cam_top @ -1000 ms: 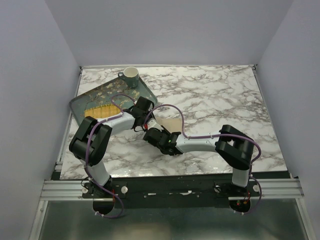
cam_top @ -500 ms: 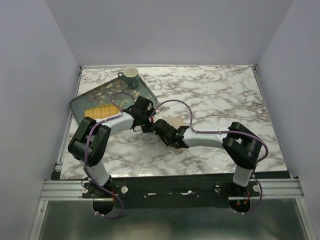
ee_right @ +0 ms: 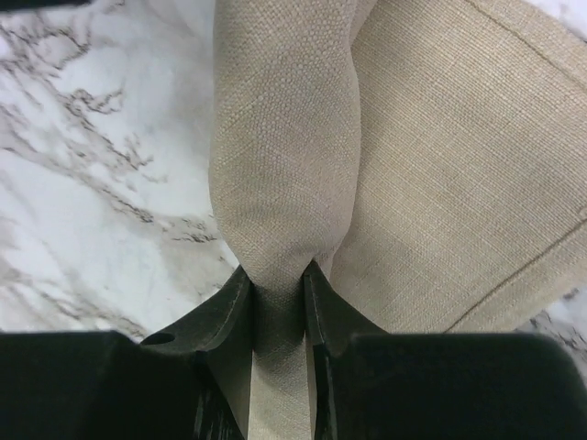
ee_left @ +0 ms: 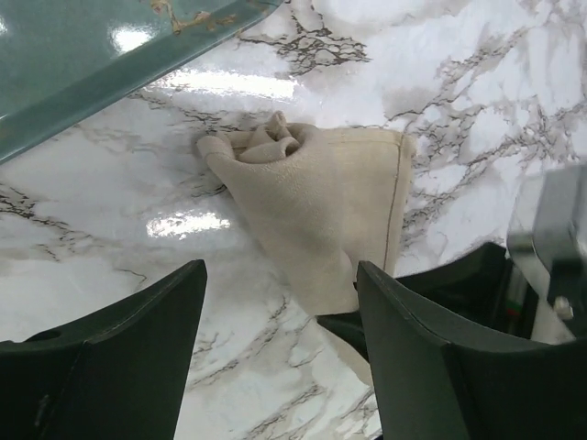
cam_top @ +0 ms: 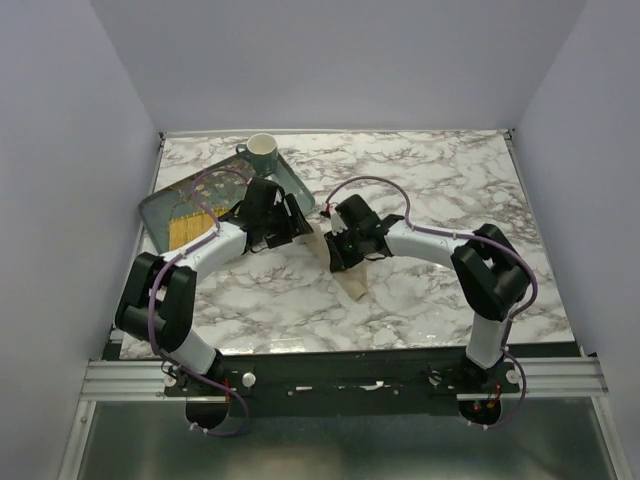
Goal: Fold the napkin, place the utensils inside, and roll it up
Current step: Roll the napkin with the utensil
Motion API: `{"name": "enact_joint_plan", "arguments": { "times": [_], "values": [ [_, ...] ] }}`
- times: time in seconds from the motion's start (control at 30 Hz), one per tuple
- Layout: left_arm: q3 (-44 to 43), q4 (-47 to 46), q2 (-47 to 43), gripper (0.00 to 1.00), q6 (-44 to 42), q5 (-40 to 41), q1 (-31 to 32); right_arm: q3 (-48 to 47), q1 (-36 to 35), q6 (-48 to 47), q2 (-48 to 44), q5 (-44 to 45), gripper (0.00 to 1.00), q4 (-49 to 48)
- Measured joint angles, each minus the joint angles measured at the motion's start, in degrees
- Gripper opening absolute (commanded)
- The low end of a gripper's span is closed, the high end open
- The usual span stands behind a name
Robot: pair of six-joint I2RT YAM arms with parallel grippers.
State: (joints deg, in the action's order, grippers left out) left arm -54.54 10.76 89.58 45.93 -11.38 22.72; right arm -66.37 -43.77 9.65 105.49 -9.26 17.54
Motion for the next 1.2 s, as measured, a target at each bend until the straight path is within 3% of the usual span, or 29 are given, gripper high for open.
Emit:
{"name": "enact_joint_plan", "arguments": {
  "times": [0.17, 0.43, 0.57, 0.93, 1.2],
  "values": [
    [0.0, -1.05, -0.79, 0.69, -0.28, -1.84, 0.42, -2.6, 6.21, 0.55, 3.91, -15.08, 0.22, 0.85],
    [-0.26, -4.76, 5.44, 0.52, 0.55, -7.02, 4.17, -3.74, 15.93, 0.98, 10.91, -38.12, 0.23, 0.85],
    [-2.05, -5.97, 8.46, 0.49, 1.25, -8.7, 5.73, -2.21, 17.4, 1.25, 11.41, -41.99, 0.23, 0.76],
    [-2.12, -8.46, 6.56, 0.49, 3.13, -9.57, 8.33, 11.78, 17.57, 11.41, 6.19, -46.4, 0.24, -9.84],
    [-2.19, -11.3, 10.36, 0.47, 4.94, -10.43, 9.66, 12.35, 17.57, 14.03, 6.14, -46.56, 0.29, -11.87]
  ]
}}
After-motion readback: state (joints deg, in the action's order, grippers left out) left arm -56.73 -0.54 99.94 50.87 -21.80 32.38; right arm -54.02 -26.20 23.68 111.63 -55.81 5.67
